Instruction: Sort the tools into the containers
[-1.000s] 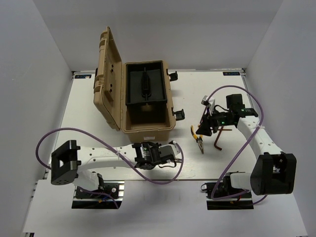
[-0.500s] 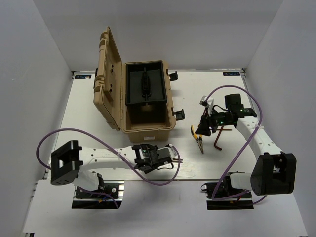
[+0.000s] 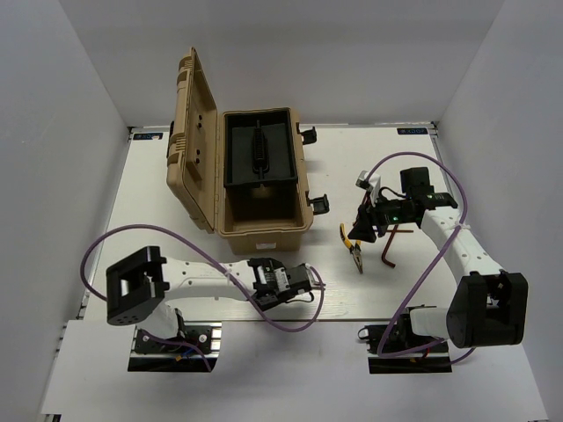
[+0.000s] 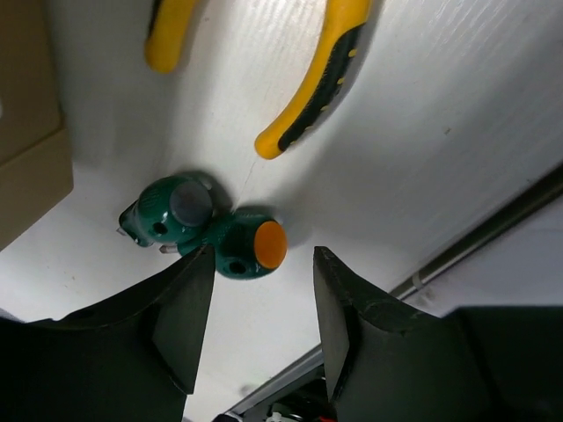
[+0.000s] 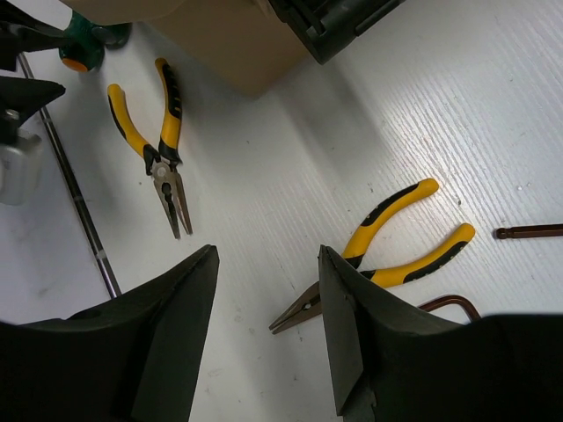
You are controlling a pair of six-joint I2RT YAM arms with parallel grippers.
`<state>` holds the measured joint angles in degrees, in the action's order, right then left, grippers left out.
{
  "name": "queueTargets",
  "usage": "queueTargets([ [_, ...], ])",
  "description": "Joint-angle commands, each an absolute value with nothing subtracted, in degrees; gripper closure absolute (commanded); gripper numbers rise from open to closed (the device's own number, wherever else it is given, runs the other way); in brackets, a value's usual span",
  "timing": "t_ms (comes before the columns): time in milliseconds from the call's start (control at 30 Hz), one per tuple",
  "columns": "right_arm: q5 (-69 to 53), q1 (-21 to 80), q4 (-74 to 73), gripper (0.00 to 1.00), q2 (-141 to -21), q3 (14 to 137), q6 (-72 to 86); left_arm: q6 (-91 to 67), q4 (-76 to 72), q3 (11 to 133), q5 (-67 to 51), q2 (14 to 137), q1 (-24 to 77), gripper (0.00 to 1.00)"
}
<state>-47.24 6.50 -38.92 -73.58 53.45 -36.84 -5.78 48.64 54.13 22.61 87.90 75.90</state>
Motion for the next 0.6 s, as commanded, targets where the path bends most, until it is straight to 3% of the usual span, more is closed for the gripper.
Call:
queueTargets([
  [0,-47.8,6.6,-37.9,0.44,-72.4,52.9,-37.5,-2.7,48.6,56.2,22.8,89.9,75.7,0.41],
  [467,-48.3,6.5,-38.3,0.44,-72.4,52.8,-38.4,-3.3,50.8,58.0,27.9,95.6,75.1,0.41],
  [567,-48.4,6.6,-38.5,0.44,-72.2,52.7,-38.5,-4.0,53.6,60.2,29.4,97.5,75.1,0.33],
])
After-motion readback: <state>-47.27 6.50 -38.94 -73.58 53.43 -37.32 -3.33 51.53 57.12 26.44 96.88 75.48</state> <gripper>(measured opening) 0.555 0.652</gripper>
